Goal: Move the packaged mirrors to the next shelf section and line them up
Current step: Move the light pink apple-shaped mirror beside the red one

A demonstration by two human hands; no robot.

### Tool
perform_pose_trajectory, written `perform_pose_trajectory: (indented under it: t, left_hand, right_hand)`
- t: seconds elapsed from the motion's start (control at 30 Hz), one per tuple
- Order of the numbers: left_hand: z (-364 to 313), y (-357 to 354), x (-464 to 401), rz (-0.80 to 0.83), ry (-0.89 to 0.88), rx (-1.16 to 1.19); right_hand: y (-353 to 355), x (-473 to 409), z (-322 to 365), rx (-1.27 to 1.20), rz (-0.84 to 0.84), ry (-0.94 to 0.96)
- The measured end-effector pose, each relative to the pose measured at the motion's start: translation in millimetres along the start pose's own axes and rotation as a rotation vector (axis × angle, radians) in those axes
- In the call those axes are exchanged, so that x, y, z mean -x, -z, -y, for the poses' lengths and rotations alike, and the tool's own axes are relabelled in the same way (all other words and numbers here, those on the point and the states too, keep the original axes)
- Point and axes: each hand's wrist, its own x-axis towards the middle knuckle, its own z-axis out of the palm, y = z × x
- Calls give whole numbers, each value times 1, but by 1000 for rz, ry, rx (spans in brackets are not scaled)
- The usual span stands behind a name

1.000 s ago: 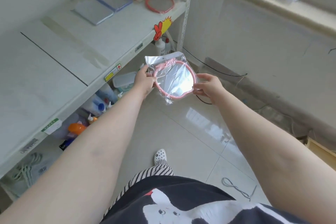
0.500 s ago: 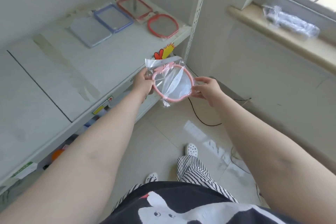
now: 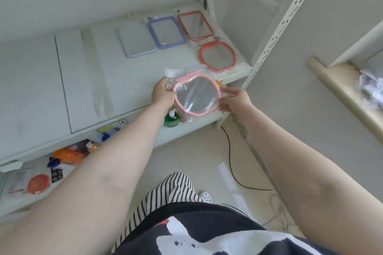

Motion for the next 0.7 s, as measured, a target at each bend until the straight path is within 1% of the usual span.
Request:
perform_pose_trajectory:
  t: [0.1, 0.27, 0.5, 0.7]
  left_hand:
    - [-9, 7, -22, -38, 15, 27]
    - [-30, 9, -62, -74, -11, 81]
    - [-41, 10, -128, -63, 30, -8]
    - [-43, 11, -151, -82, 24, -67]
  right_hand:
    - [-11, -22, 16, 4, 36, 19]
    - [-27, -69, 40, 31, 26, 13]
    - [-51, -124, 61, 117, -27, 23]
    - [-66, -148, 67, 167, -64, 56]
